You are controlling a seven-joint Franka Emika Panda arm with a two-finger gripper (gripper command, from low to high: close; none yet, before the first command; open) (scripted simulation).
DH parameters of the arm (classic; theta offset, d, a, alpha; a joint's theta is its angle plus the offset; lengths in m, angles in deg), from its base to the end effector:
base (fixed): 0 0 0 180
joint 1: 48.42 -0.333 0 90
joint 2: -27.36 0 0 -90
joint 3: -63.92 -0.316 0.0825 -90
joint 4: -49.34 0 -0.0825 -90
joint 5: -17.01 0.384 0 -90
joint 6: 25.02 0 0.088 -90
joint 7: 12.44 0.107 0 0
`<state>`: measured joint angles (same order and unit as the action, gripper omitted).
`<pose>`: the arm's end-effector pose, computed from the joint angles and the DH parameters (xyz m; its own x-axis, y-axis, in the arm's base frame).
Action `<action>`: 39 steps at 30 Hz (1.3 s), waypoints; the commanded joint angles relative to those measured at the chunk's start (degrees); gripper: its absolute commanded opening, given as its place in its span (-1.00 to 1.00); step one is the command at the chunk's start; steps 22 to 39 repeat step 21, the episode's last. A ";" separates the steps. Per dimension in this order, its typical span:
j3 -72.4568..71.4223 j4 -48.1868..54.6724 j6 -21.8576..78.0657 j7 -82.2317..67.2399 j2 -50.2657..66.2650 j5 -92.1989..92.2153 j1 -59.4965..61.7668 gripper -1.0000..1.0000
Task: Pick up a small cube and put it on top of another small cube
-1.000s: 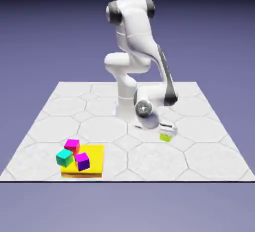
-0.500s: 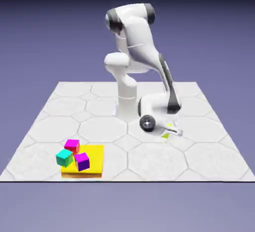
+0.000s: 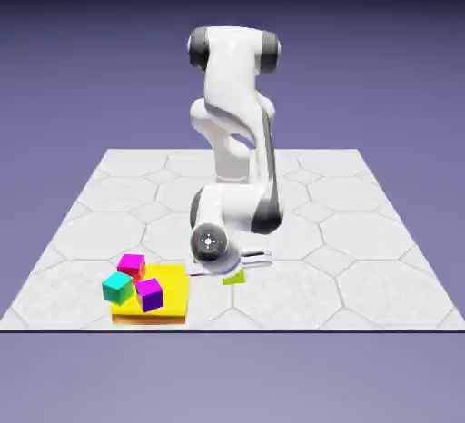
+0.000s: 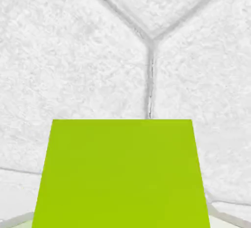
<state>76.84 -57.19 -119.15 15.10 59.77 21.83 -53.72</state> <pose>0.5389 -0.0624 0.1888 0.5509 -0.5971 -0.5831 -0.4684 -0.7994 0.3761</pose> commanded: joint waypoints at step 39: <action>23.43 4.47 2.54 -19.99 7.65 -16.10 -8.61 1.00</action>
